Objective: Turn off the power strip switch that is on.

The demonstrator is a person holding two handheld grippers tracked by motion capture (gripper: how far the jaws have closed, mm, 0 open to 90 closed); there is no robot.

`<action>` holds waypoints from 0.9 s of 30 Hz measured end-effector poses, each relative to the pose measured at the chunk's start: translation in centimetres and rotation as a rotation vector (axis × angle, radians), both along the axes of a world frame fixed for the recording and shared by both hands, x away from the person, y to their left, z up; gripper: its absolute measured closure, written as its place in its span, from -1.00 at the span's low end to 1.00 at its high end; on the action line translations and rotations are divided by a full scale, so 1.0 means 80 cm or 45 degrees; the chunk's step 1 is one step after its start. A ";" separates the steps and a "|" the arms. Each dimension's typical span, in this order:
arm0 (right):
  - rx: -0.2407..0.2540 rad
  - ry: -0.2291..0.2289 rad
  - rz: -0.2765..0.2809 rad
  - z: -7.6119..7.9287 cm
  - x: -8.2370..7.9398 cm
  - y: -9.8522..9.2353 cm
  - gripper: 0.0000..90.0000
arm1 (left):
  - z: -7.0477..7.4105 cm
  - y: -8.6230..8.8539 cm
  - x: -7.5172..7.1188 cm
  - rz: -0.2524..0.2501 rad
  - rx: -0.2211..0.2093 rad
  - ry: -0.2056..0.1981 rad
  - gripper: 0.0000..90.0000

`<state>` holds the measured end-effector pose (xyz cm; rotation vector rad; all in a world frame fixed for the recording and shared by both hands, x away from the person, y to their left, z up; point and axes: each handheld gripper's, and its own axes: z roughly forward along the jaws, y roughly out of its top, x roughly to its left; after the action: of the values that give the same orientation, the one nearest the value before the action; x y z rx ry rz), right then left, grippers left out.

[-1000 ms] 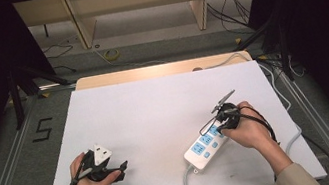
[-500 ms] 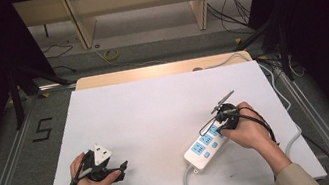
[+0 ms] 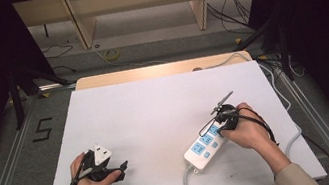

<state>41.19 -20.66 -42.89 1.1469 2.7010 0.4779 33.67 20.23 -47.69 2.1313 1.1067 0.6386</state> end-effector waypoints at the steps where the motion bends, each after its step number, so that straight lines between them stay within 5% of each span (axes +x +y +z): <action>1: -0.003 0.002 0.000 0.000 0.000 0.000 1.00 | 0.000 0.000 0.000 0.000 0.001 0.000 -0.65; 27: -0.005 0.015 -0.002 -0.003 -0.001 0.002 1.00 | 0.000 0.000 0.000 0.000 0.004 0.002 -0.65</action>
<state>41.10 -20.52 -43.09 1.1542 2.7100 0.4668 33.68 20.27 -47.71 2.1345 1.1068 0.6394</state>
